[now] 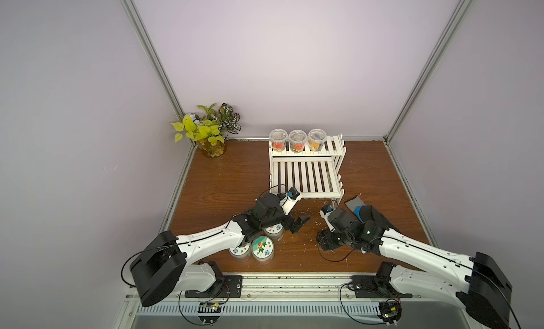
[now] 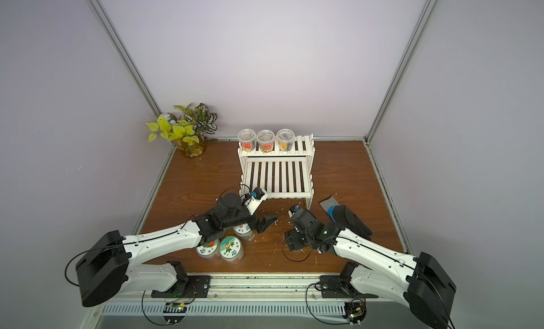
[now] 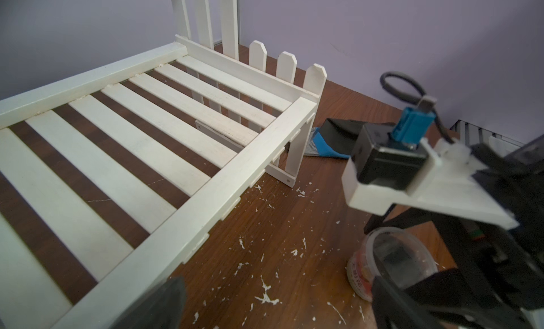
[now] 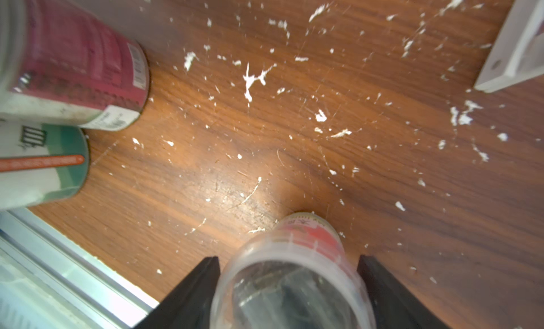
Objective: Place the seed container on the shelf
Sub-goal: Pick up the seed jar at the center of the board.
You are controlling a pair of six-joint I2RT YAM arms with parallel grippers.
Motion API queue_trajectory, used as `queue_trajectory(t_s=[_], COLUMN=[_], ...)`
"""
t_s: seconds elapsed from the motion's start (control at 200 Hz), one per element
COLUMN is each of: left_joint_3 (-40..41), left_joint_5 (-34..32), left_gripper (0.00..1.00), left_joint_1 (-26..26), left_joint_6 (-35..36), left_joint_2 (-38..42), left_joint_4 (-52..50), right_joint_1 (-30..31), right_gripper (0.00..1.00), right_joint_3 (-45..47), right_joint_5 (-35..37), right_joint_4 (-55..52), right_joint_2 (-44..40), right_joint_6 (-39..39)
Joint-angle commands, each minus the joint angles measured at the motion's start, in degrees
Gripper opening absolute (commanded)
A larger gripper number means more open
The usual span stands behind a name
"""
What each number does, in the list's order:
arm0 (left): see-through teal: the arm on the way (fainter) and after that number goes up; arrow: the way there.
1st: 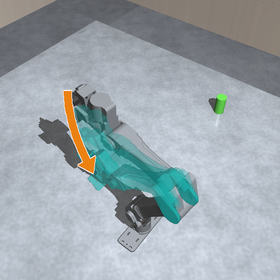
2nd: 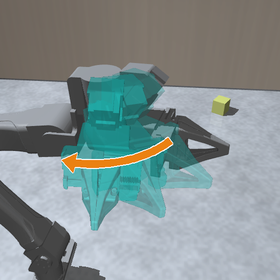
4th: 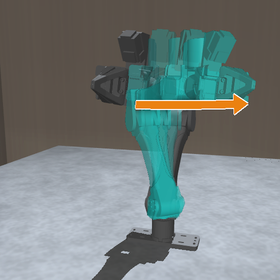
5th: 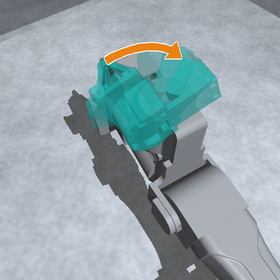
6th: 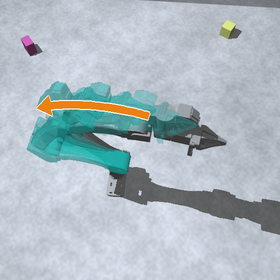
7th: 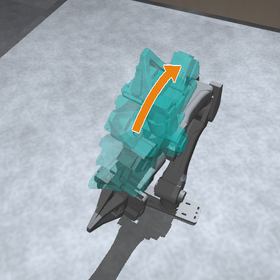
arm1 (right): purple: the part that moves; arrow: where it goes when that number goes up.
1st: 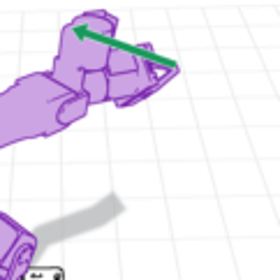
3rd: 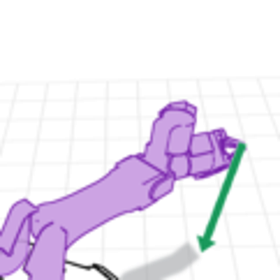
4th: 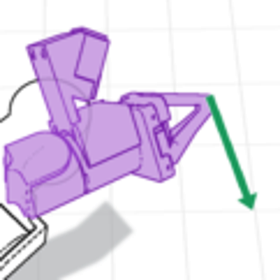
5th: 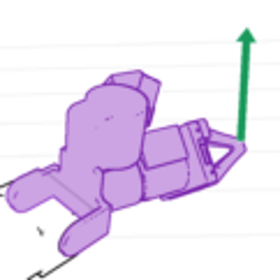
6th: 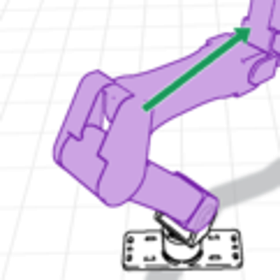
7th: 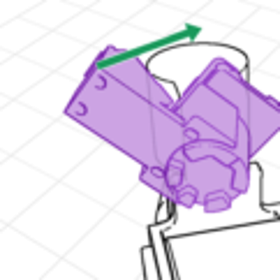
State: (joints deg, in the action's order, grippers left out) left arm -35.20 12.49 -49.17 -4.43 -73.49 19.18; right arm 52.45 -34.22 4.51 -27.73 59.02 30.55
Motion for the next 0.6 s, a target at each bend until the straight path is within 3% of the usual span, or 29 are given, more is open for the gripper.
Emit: queue_trajectory(t_s=[0.0,0.145,0.335,0.595], left_joint_3=[0.0,-0.3,-0.7,1.2], left_joint_5=[1.7,4.3,4.9,6.6], left_gripper=[1.00,1.00,1.00,1.00], left_joint_1=[0.4,0.5,0.4,0.4], left_joint_6=[2.0,2.1,2.5,4.2], left_joint_2=[1.3,0.4,-0.2,0.7], left_joint_4=[-1.0,0.7,1.3,1.8], right_joint_1=[0.4,2.8,11.4,12.1], right_gripper=[0.83,0.89,0.97,0.99], right_joint_3=[-3.7,-6.6,-8.8,-7.6], right_joint_5=[4.8,9.5,20.4,19.5], right_joint_4=[-3.8,-11.0,-16.2,-14.2], right_joint_2=[-3.4,-2.9,-0.8,2.3], right_joint_6=[5.6,17.6,36.8,38.8])
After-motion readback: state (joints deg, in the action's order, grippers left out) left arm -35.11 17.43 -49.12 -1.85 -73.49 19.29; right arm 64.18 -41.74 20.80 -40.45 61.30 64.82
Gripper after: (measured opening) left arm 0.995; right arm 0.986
